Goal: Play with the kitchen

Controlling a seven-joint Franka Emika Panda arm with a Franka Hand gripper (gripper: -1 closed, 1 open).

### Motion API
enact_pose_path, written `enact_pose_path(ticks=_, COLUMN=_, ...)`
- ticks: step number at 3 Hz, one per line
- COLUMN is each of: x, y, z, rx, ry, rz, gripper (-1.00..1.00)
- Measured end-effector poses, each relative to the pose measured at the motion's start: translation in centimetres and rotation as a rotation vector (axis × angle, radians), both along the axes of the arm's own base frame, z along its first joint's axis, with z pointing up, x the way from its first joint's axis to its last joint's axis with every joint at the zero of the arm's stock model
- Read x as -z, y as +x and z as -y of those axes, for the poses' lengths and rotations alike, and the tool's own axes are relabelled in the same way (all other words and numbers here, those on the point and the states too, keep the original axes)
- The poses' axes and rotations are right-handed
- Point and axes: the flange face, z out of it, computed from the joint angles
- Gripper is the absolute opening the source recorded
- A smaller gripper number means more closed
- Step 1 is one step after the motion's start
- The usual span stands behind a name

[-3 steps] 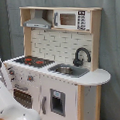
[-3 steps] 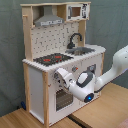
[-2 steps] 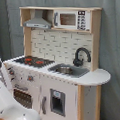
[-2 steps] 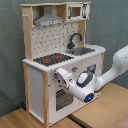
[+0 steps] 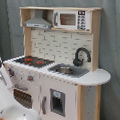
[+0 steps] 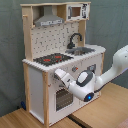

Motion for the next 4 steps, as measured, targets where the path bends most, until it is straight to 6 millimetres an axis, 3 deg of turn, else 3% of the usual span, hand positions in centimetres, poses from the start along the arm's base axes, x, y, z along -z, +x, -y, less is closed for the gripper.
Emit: enact_pose_path(ticks=4, x=0.58, y=0.08, z=0.08, rx=0.050, ry=-0.493, rz=0.014, gripper=-1.00)
